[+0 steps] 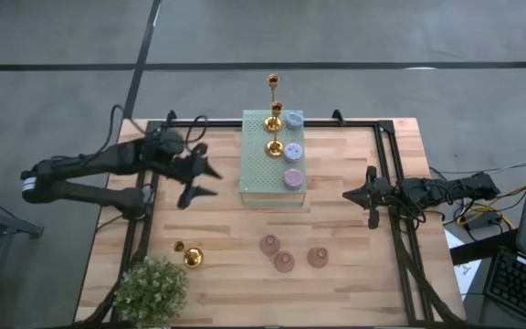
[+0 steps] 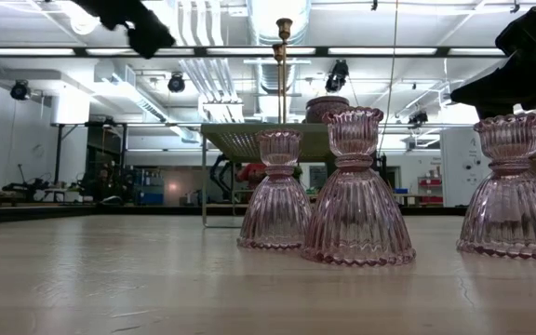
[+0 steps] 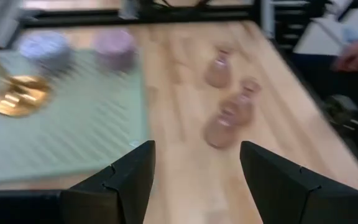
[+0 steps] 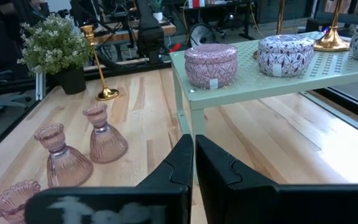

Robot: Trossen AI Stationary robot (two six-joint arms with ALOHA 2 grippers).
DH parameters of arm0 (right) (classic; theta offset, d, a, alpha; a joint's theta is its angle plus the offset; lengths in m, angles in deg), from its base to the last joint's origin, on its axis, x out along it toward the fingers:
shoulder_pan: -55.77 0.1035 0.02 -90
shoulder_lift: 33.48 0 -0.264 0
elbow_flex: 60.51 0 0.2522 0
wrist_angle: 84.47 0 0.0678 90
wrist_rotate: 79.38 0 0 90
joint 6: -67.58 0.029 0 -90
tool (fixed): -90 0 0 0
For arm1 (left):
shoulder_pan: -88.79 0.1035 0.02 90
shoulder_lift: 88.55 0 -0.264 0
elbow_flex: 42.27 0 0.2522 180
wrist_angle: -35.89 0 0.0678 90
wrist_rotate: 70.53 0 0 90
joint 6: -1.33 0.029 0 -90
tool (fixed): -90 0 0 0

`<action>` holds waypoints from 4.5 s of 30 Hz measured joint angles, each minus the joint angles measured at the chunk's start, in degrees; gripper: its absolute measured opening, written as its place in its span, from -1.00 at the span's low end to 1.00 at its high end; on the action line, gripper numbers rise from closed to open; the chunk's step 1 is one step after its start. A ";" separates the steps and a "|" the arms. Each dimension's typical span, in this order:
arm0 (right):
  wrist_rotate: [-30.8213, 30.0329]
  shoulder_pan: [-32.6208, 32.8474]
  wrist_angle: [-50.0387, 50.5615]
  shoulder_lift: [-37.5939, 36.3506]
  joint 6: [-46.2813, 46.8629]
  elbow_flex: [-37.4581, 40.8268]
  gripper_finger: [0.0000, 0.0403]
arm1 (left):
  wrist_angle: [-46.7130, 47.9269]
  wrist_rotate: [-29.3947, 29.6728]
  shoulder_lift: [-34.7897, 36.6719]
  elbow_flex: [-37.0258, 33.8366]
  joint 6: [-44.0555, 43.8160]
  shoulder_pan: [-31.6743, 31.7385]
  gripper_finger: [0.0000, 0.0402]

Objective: Pick & Place candle stick holders
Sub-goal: Put the gold candle holder on the shelf aligned with the other gold candle holders

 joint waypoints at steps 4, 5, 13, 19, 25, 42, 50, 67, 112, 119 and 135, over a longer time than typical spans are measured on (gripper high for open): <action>-0.01 0.00 -0.02 0.00 0.00 0.01 -0.94 | 0.81 -1.31 4.11 -4.25 -3.77 -6.31 0.18; 0.00 0.00 0.00 0.00 -0.01 0.00 -0.94 | 1.06 -1.34 4.78 -5.10 -4.90 -8.09 0.18; -0.01 0.00 -0.01 0.00 -0.02 0.00 -0.94 | 5.10 1.00 7.12 -8.99 -15.42 -21.54 0.18; -0.01 -0.02 -0.02 0.00 0.00 0.02 -0.94 | 8.56 4.16 7.33 -8.31 -21.51 -27.50 0.18; -0.01 -0.01 -0.01 0.00 -0.01 0.00 -0.94 | 8.75 3.94 8.59 -7.67 -23.32 -29.53 0.18; -0.01 0.00 0.00 0.00 0.00 0.01 -0.94 | 11.54 8.12 9.59 -7.98 -34.04 -40.12 0.18; -0.01 0.00 -0.01 0.00 0.00 0.01 -0.94 | 10.76 14.31 6.87 -8.97 -35.37 -44.07 0.18; -0.01 0.00 -0.02 0.01 0.00 0.02 -0.94 | 6.49 16.88 5.32 -10.93 -33.26 -44.05 0.08; 0.01 0.00 0.00 0.00 0.00 0.02 -0.94 | -8.06 43.76 -3.39 10.85 -12.00 -26.60 -0.32; -0.01 0.00 -0.02 0.02 0.00 0.00 -0.94 | -8.97 33.58 -12.17 18.39 -9.33 -16.60 -0.32; -0.01 -0.01 0.00 0.01 0.00 0.00 -0.94 | 0.41 21.18 -32.07 38.78 -8.92 -1.81 -0.32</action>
